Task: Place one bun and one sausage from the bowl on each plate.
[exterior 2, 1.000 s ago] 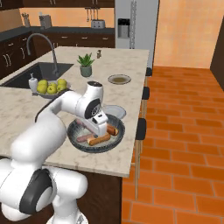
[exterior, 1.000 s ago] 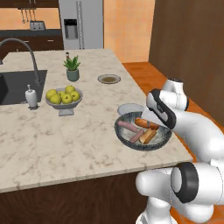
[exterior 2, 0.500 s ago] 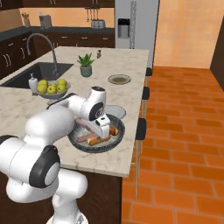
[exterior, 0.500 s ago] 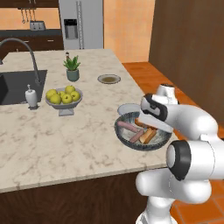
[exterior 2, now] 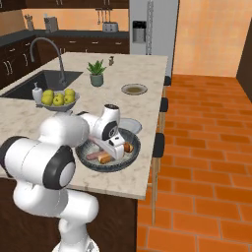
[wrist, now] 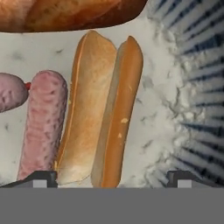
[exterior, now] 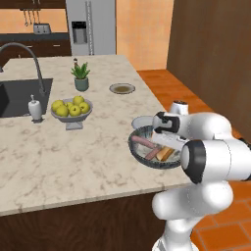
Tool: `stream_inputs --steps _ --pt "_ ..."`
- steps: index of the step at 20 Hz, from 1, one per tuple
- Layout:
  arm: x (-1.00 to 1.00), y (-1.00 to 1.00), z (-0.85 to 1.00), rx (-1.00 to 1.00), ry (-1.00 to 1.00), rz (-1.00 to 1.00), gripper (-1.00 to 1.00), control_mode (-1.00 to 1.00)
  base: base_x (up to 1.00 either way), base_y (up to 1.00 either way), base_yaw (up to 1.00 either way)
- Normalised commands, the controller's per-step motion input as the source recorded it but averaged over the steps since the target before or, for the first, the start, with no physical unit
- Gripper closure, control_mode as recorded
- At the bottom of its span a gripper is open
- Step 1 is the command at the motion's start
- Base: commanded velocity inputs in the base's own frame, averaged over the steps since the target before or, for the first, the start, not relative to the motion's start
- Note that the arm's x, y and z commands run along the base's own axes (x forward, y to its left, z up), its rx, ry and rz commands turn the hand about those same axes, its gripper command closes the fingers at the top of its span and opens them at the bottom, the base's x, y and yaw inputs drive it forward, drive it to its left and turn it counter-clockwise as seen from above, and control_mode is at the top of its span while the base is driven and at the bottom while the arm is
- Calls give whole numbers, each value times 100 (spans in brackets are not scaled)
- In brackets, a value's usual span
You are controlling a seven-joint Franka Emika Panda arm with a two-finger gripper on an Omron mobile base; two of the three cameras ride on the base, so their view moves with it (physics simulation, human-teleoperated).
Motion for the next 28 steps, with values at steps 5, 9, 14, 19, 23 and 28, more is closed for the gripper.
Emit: stream_inputs --steps 5,9,14,19,23,28 --pt "27 0 -29 0 6 0 -100 -100 0 0 0" --pt "7 8 -35 0 7 0 -100 -100 0 0 0" --pt "1 10 -35 0 7 0 -100 -100 0 0 0" --pt "-8 -5 -40 0 1 0 100 -100 0 0 0" --pt "-40 -36 9 8 -12 -1 100 -100 0 0 0" --pt "-30 -8 96 5 -13 0 100 -100 0 0 0"
